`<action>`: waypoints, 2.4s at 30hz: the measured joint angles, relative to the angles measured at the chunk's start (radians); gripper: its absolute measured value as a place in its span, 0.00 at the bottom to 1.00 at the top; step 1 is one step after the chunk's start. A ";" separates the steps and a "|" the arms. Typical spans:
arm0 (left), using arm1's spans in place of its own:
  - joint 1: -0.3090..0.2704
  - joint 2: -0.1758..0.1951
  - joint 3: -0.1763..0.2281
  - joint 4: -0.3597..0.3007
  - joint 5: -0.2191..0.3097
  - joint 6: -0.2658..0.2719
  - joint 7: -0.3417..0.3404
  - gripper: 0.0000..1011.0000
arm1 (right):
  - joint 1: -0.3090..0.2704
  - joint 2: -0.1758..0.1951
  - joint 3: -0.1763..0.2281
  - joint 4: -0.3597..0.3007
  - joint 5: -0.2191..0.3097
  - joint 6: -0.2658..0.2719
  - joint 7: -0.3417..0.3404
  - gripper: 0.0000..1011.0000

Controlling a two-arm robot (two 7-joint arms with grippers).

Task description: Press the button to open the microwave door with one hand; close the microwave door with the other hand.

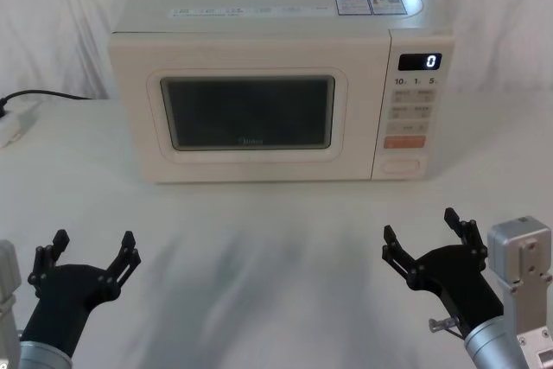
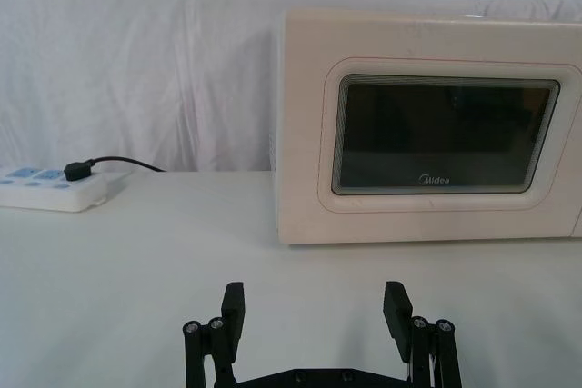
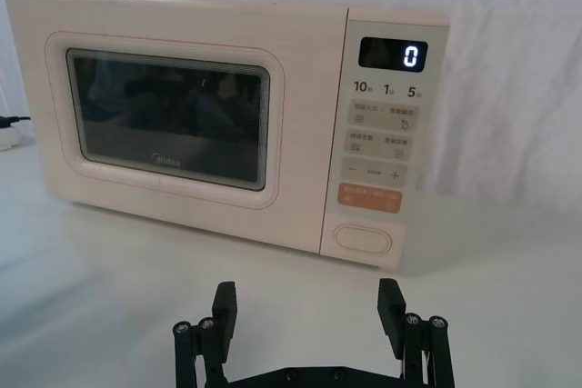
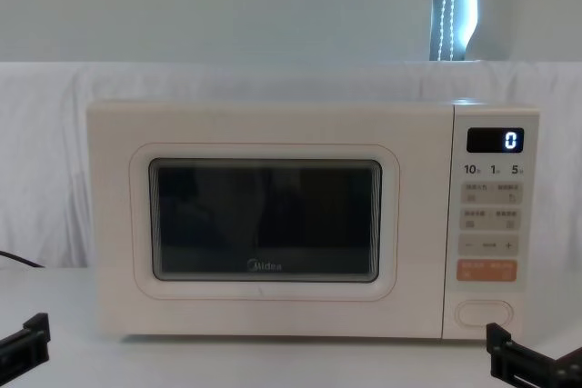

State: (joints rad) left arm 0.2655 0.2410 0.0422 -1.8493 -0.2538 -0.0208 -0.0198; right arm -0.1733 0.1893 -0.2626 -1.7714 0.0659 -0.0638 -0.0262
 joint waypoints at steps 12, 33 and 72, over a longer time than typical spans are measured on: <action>0.000 0.000 0.000 0.000 0.000 0.000 0.000 0.99 | 0.000 0.000 0.000 0.000 0.000 0.000 0.000 0.99; 0.000 0.000 0.000 0.000 0.000 0.000 0.000 0.99 | 0.000 0.000 0.000 0.000 0.000 0.000 0.000 0.99; 0.000 0.000 0.000 0.000 0.000 0.000 0.000 0.99 | 0.000 0.000 0.000 0.000 0.000 0.000 0.000 0.86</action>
State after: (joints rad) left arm 0.2655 0.2410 0.0421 -1.8492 -0.2538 -0.0208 -0.0199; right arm -0.1733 0.1892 -0.2626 -1.7714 0.0659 -0.0637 -0.0262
